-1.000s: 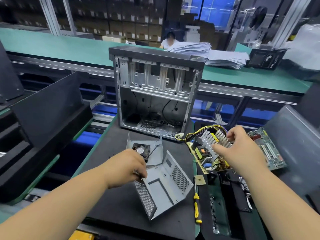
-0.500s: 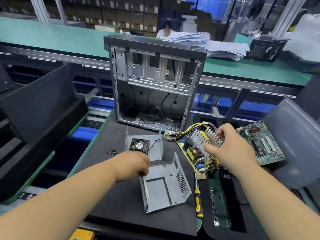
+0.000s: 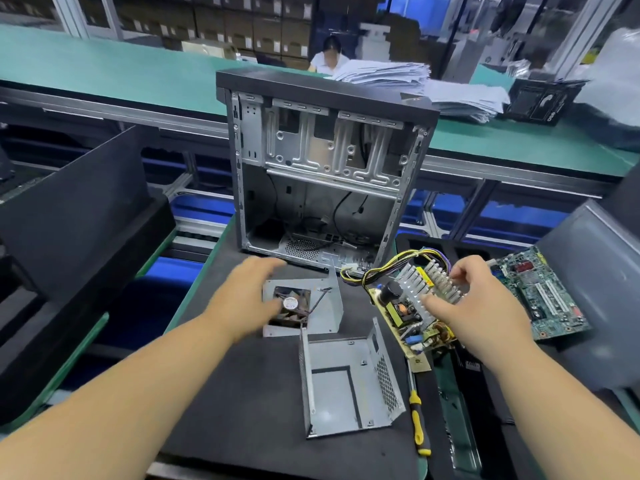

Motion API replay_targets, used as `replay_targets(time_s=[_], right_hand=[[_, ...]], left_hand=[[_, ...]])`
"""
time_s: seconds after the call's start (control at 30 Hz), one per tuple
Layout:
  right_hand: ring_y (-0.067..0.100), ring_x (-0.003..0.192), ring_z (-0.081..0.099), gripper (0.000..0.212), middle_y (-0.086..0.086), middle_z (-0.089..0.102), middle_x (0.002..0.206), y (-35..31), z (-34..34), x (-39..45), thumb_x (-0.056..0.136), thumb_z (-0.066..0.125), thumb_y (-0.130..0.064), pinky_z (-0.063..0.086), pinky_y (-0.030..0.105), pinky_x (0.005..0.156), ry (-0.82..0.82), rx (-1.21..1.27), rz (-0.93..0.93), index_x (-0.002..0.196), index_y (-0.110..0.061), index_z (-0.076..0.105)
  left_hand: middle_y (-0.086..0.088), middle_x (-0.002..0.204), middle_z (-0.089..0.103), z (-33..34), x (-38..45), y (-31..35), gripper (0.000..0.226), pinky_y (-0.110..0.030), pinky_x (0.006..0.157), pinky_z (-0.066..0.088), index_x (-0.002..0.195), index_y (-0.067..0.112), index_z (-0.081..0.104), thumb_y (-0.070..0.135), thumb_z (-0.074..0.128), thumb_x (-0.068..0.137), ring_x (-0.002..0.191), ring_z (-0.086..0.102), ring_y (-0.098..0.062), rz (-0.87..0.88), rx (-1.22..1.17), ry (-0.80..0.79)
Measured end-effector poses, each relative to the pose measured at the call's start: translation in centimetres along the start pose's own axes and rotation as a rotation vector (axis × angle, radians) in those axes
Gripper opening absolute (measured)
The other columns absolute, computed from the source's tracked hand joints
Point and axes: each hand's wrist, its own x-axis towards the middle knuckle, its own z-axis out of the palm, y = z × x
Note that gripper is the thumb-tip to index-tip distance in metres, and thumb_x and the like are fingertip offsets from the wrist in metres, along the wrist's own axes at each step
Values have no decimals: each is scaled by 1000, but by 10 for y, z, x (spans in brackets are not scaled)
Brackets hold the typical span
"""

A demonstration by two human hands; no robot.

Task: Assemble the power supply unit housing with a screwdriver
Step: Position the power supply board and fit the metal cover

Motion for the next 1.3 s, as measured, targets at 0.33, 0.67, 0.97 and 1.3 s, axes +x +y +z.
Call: replay_targets(time_s=[0.33, 0.67, 0.97, 1.3], right_hand=[[12, 67, 57, 47, -17, 56, 88, -30, 21, 8, 70, 73, -52, 44, 33, 55, 16, -2, 32, 92, -35, 35], [13, 63, 56, 46, -16, 57, 88, -53, 42, 19, 69, 73, -50, 38, 29, 53, -20, -18, 22, 90, -35, 36], [12, 64, 56, 47, -16, 56, 86, -67, 59, 30, 68, 73, -51, 46, 33, 55, -44, -8, 5, 92, -33, 37], [7, 64, 54, 49, -17, 56, 84, -76, 68, 38, 65, 70, -54, 38, 28, 51, -72, 7, -23, 93, -33, 37]], left_hand=[[-6, 99, 65, 5, 44, -37, 64, -27, 53, 53, 143, 23, 41, 27, 68, 85, 56, 70, -20, -656, -338, -261], [-7, 70, 72, 8, 65, -50, 24, -25, 52, 53, 103, 16, 64, 12, 62, 79, 51, 67, -15, -545, -295, -320], [7, 88, 72, -6, 89, -72, 46, -21, 55, 52, 121, 34, 66, 21, 60, 78, 66, 70, -17, -478, -126, -230], [8, 92, 69, -13, 92, -66, 44, -23, 62, 45, 128, 28, 59, 22, 61, 85, 76, 65, -14, -494, -61, -177]])
